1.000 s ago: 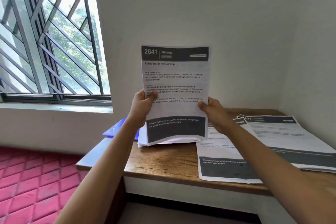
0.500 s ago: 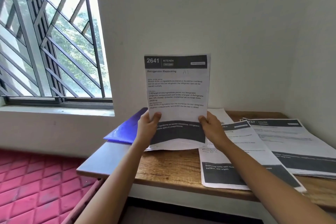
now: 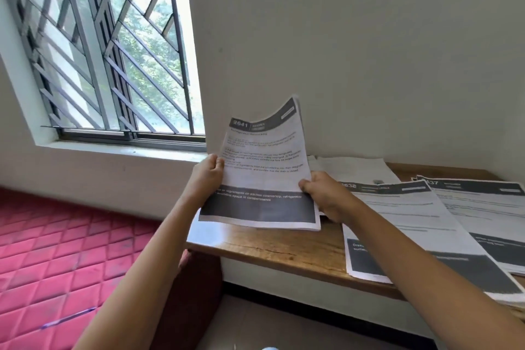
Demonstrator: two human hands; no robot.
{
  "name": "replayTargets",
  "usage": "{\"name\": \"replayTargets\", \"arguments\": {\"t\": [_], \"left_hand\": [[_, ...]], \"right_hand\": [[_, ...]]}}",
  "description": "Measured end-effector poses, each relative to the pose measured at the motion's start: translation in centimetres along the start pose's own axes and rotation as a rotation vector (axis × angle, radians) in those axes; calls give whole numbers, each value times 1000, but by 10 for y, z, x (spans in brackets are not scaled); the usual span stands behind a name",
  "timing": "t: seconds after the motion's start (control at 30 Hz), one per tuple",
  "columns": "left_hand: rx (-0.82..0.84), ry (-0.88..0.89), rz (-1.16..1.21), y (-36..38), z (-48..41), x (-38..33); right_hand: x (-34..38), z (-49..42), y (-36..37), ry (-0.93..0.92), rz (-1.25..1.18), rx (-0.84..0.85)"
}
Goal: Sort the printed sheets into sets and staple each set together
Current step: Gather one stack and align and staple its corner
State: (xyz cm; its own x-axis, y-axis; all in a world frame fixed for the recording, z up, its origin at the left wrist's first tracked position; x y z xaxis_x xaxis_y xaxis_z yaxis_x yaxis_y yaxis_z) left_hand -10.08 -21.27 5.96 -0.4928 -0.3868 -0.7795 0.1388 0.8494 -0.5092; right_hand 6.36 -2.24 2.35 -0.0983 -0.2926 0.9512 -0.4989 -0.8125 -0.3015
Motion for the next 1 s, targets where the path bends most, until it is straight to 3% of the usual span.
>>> {"name": "replayTargets", "arguments": {"t": [0.33,0.53,0.7,0.9,1.0], "left_hand": [[-107,34,-475,-43,28,52],[-138,56,-697,-39,37,63],[-128,26,-729,-31,36,75],[-124,14,-756,-29,29,72],[-137,81,-690,-27,22,44]], "right_hand": [[-6,12,70,41,431,4],[-7,15,86,29,552,-8],[-8,15,87,38,643,33],[-1,22,57,120,578,61],[19,3,2,87,647,-52]]}}
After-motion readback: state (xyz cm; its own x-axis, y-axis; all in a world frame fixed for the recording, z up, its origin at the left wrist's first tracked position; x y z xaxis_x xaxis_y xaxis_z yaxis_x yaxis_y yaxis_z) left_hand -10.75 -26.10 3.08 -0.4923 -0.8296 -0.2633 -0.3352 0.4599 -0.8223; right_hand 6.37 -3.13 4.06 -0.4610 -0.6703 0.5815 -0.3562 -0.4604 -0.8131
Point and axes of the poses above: each hand's wrist, its own z-axis away from the middle knuckle, its own y-axis out of the palm, x = y × z, the point moved 10 cm from there along -z, towards the middle knuckle, and after that the axes turned 1 degree about -x, right-handed, at the moved point
